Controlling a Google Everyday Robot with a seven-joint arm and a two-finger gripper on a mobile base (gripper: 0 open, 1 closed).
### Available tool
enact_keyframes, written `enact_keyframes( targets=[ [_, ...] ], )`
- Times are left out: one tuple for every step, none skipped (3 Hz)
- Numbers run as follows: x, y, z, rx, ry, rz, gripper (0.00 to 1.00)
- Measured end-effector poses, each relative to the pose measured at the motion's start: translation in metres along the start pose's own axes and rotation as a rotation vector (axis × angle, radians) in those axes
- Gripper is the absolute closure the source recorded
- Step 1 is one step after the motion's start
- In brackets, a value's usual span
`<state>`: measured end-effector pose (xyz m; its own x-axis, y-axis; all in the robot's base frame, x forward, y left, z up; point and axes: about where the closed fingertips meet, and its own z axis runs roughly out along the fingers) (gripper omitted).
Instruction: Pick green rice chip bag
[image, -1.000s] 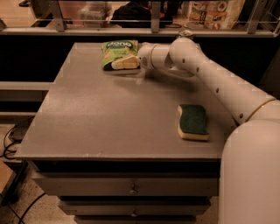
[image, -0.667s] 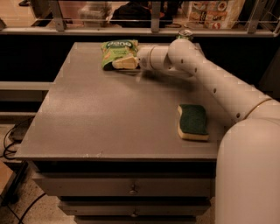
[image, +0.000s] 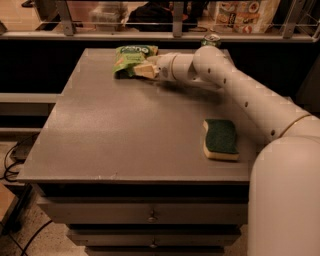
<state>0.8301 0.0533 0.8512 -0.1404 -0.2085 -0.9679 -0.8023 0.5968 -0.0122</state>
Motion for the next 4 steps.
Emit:
enact_keyframes(
  targets=[
    [-0.015,0.006,-0.016,-0.02,-0.013,-0.011,0.96],
    [-0.058,0.008,-0.054,-0.046,-0.018,-0.096,1.0],
    [-0.121,0.028,-0.118,-0.141,-0.017,-0.219,1.0],
    [-0.155,0.049,-0.16,-0.23,-0.013,-0.277,1.0]
  ],
)
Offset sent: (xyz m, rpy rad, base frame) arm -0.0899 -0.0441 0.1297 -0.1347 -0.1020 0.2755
